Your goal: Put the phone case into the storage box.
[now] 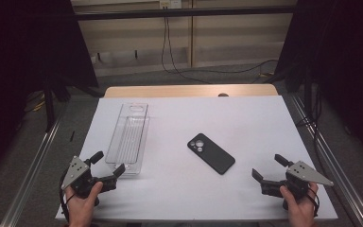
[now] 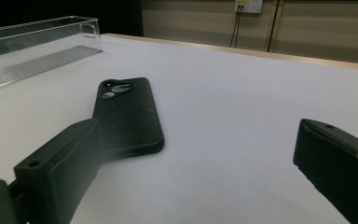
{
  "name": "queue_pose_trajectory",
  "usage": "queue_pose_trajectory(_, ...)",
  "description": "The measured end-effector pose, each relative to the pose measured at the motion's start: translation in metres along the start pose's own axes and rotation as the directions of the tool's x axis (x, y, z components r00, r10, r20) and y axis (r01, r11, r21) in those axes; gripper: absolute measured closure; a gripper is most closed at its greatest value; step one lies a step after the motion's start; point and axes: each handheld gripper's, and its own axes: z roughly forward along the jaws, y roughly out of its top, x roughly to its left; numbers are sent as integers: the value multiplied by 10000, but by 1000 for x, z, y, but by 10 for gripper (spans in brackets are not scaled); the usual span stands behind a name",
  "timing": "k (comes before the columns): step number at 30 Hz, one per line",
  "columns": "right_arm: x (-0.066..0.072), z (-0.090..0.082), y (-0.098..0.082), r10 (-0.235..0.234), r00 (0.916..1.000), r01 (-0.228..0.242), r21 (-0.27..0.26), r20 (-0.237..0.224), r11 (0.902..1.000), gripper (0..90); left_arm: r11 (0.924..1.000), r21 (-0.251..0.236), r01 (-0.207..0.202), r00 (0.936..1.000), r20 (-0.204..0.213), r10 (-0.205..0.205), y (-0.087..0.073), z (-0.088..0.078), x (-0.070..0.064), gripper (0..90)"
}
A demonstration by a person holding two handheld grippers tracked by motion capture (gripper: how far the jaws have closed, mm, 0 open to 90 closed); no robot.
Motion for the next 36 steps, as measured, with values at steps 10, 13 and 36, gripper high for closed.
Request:
queue_pose_trajectory(10, 6, 4, 2, -110, 9995, 115, 177, -280, 9998, 10, 9998, -44, 183, 9998, -24, -183, 0, -1, 1, 35)
queue_pose_trajectory(13, 6, 8, 2, -199, 9990, 212, 339, -402, 9992, 4, 9998, -39, 190, 9998, -75, -191, 0, -2, 2, 34)
queue_pose_trajectory(36, 23, 34, 14, -640, 9916, 705, 551, -1122, 9960, 9, 9997, 26, 257, 9997, 25, -257, 2, -1, 2, 34)
